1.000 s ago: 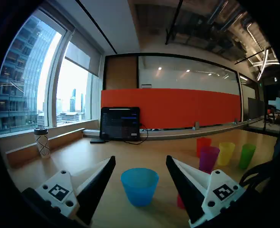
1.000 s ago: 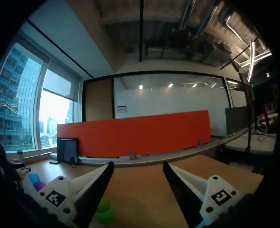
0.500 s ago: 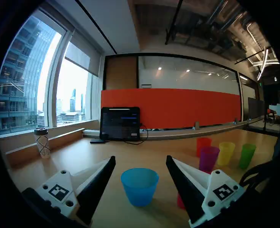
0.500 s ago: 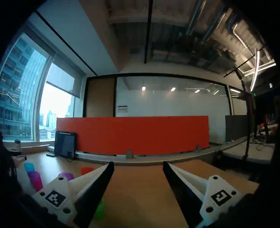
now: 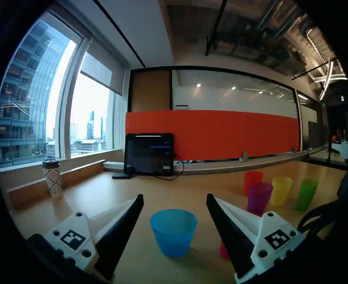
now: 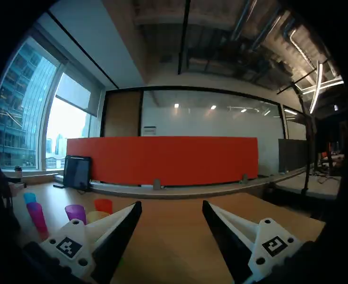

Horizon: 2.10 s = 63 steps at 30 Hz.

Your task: Pour water

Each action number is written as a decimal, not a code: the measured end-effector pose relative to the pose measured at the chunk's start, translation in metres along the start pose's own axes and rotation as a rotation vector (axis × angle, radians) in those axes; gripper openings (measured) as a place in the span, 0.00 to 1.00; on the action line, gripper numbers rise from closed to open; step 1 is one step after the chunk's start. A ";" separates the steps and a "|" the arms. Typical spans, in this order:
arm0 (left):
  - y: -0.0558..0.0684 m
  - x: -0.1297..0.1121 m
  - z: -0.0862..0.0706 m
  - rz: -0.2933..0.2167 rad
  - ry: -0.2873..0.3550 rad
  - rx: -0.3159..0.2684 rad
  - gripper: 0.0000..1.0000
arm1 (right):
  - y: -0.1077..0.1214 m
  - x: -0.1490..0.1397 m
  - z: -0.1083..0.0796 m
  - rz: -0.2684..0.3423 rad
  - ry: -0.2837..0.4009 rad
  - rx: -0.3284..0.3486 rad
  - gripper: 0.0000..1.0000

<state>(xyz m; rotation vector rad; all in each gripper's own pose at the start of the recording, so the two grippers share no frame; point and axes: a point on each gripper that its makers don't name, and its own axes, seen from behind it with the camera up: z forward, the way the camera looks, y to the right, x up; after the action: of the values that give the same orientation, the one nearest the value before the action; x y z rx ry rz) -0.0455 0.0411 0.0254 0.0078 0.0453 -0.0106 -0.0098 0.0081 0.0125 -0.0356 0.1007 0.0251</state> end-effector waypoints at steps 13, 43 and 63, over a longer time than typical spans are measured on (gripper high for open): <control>0.000 0.000 0.000 0.000 0.000 0.000 0.99 | -0.002 -0.032 0.008 0.012 -0.048 0.004 0.99; 0.001 0.000 0.000 0.000 0.000 0.000 0.99 | 0.007 -0.049 0.012 -0.001 -0.086 -0.005 0.99; 0.001 -0.001 0.000 0.000 0.000 0.000 0.99 | 0.008 -0.051 0.011 0.000 -0.091 -0.003 0.99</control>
<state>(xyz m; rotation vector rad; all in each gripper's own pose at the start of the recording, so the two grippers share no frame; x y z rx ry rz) -0.0461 0.0420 0.0255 0.0077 0.0455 -0.0105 -0.0593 0.0154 0.0283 -0.0377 0.0100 0.0273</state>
